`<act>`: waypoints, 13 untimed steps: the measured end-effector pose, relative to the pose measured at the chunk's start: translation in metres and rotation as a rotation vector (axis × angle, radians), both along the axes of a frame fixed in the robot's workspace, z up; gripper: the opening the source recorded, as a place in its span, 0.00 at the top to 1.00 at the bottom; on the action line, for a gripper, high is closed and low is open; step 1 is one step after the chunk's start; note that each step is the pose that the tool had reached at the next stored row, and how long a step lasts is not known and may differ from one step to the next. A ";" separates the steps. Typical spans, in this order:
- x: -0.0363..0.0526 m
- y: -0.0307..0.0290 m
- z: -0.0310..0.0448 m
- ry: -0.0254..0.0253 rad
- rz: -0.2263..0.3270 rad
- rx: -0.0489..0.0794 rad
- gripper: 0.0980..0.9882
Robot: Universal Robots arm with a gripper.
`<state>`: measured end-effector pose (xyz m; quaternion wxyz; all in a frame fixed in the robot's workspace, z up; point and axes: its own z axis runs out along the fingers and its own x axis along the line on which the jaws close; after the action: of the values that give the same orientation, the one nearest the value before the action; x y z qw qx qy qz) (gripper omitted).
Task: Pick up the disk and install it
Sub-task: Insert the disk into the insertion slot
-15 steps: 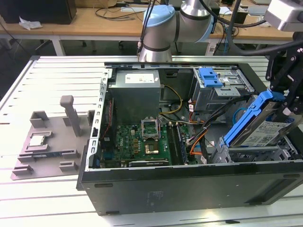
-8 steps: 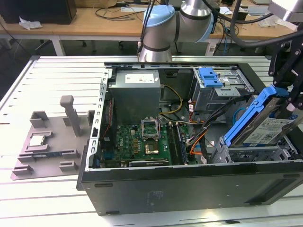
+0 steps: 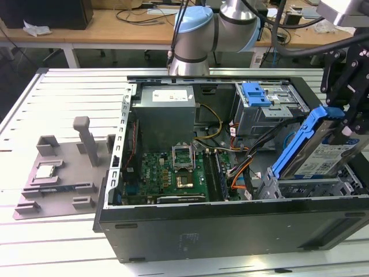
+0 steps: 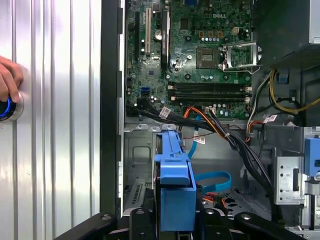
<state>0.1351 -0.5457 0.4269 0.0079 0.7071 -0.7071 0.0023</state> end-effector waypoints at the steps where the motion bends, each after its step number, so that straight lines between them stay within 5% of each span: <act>1: -0.0040 0.0000 -0.0005 -0.0002 0.000 0.000 0.70; 13: -0.0108 0.0000 -0.0146 -0.0001 0.000 0.000 0.70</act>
<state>0.1243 -0.5457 0.4123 0.0079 0.7071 -0.7071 0.0024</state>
